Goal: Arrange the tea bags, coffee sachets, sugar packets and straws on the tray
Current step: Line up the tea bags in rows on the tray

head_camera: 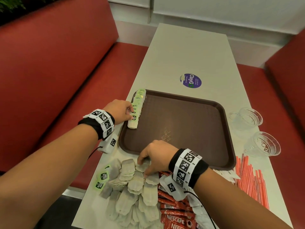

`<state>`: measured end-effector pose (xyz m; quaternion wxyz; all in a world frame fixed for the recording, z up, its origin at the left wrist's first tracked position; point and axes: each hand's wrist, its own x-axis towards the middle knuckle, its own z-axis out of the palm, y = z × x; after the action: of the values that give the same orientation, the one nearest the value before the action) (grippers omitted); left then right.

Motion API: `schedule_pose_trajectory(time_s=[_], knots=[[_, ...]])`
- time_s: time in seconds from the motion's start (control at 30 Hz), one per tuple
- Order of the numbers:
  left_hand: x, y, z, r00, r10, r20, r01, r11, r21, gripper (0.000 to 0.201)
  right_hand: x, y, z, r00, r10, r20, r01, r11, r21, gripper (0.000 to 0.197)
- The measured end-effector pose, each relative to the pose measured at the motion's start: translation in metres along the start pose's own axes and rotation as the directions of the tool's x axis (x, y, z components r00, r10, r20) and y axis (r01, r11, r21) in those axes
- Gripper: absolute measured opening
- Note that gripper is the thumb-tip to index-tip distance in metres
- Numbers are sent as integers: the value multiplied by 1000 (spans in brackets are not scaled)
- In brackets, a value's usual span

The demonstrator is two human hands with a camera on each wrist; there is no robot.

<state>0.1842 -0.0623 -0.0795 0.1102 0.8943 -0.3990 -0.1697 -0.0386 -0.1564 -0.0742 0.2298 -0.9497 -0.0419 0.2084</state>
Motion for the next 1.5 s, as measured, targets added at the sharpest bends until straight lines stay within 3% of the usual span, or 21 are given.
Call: schedule_pose_trajectory(time_s=[0.1,0.27,0.47,0.63,0.7,0.83,0.97,1.13,1.3,1.5], knots=[[-3,6,2,999,48,-10,-48,999,11,20,1,-1,3,1000,-4,-6,4,1000,-14,29],[-5,13,10,985,108,133,-120,989,90,32,4,-2,3,1000,4,-1,-4,1000,-1,18],[-22,16,5,990,134,38,-135,991,19,23,-6,0,-1,989,37,-144,-18,991,130,8],[-83,29,-3,965,233,-120,-245,964,-101,13,-22,2,2,947,130,-293,-50,963,265,13],[-110,33,-1,967,246,-62,-250,964,-90,15,-29,1,4,930,162,-330,-45,942,334,17],[-148,29,13,961,208,182,-210,978,-11,18,-41,-8,8,906,208,-367,-24,894,448,18],[-166,26,30,967,74,243,-74,997,-10,27,-54,-20,12,871,279,-404,-33,855,518,21],[-174,25,35,976,59,208,-50,998,-48,29,-63,-24,24,841,295,-454,-25,859,512,31],[-176,26,34,986,95,134,-90,995,-41,21,-67,-22,34,841,281,-463,-16,867,498,18],[-183,44,14,974,204,-102,-222,950,-218,12,-61,-26,32,854,233,-464,17,881,473,18]])
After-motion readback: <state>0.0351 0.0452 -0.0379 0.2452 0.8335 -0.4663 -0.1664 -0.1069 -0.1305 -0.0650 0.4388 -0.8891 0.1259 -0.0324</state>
